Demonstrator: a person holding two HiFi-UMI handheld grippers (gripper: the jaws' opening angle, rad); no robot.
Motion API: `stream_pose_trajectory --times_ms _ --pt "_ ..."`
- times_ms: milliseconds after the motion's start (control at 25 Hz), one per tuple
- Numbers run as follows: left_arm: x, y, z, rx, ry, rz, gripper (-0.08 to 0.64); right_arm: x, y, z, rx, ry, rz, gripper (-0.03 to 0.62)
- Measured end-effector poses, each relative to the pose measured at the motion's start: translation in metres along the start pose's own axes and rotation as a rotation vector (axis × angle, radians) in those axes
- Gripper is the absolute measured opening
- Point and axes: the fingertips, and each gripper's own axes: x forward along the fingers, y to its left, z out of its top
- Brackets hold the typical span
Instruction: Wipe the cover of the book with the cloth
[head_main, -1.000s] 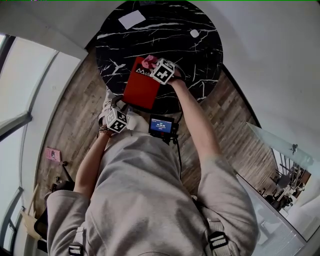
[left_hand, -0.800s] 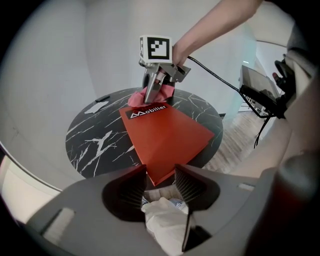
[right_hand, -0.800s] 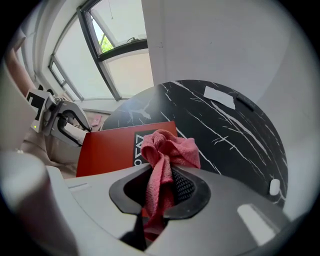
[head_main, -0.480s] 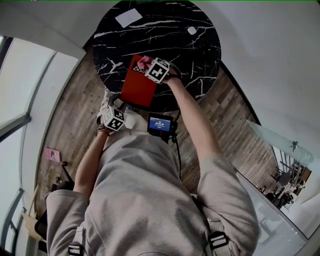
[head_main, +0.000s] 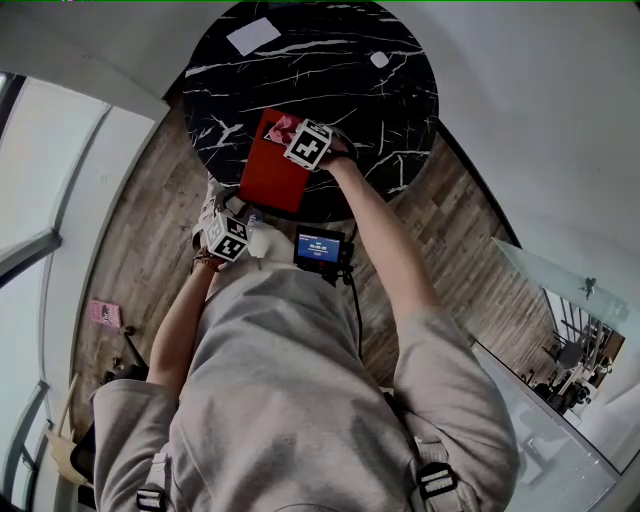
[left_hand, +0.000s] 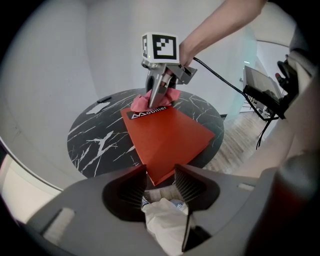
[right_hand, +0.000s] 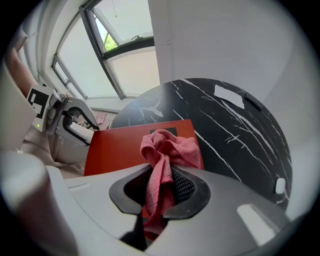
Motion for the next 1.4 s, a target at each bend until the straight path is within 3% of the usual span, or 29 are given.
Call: stream_pose_trajectory --times_ms 1400 --pt "0.0 0.001 -0.001 -0.04 -0.013 0.025 0.175 0.003 0.039 -0.003 -0.009 0.02 0.043 0.077"
